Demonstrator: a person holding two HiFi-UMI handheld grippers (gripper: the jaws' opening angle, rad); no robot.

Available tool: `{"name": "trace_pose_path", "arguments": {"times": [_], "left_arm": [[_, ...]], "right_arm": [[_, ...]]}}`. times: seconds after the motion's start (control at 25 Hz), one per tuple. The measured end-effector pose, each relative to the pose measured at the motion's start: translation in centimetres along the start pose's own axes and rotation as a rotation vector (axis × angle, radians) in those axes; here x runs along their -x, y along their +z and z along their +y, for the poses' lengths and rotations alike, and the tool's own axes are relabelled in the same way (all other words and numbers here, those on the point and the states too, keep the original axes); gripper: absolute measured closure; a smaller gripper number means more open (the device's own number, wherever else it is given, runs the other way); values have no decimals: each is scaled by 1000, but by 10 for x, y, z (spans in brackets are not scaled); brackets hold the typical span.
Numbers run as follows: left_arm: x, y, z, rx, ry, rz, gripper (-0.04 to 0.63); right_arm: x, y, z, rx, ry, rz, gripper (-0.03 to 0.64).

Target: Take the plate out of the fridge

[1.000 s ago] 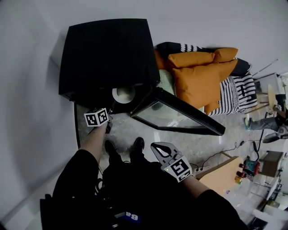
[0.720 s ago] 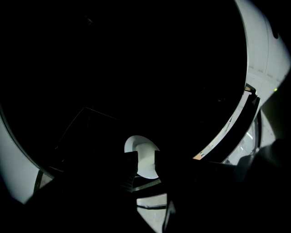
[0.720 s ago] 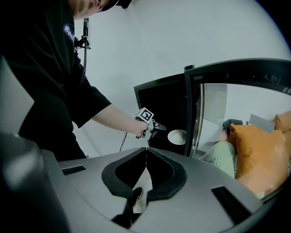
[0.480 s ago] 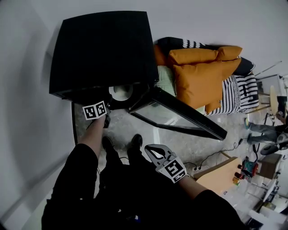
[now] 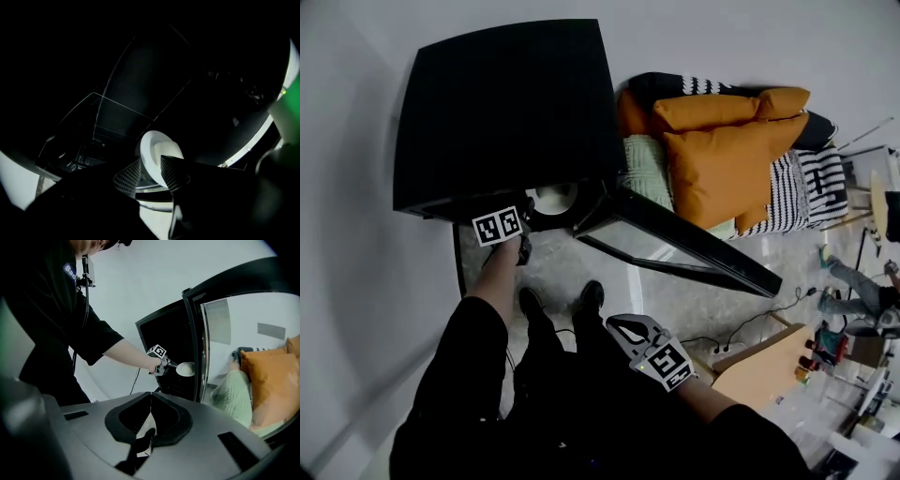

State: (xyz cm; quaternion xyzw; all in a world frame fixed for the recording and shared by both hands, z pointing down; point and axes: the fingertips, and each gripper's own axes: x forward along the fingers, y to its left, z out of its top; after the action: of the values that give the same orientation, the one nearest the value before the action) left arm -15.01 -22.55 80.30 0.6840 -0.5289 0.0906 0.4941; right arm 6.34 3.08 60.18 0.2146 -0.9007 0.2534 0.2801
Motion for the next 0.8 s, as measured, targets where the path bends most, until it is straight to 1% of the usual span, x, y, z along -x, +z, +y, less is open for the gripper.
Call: {"name": "trace_pose_path", "arguments": {"times": [0.2, 0.32, 0.44, 0.56, 0.6, 0.72, 0.8], "left_arm": [[-8, -6, 6, -2, 33, 45, 477], [-11, -7, 10, 5, 46, 55, 477], [-15, -5, 10, 10, 46, 53, 477], [-20, -5, 4, 15, 32, 67, 477], [-21, -5, 2, 29, 29, 69, 477], [-20, -3, 2, 109, 18, 57, 477], [-20, -3, 2, 149, 11, 47, 479]], "right_arm": [[0, -4, -7, -29, -2, -13, 607], [-1, -6, -9, -38, 5, -12, 607], [-1, -9, -13, -50, 6, -14, 607], [-1, -11, -17, -65, 1, -18, 607], [-1, -11, -17, -66, 2, -17, 607], [-1, -11, -15, -64, 13, -17, 607], [-2, -11, -16, -65, 13, -16, 607]]}}
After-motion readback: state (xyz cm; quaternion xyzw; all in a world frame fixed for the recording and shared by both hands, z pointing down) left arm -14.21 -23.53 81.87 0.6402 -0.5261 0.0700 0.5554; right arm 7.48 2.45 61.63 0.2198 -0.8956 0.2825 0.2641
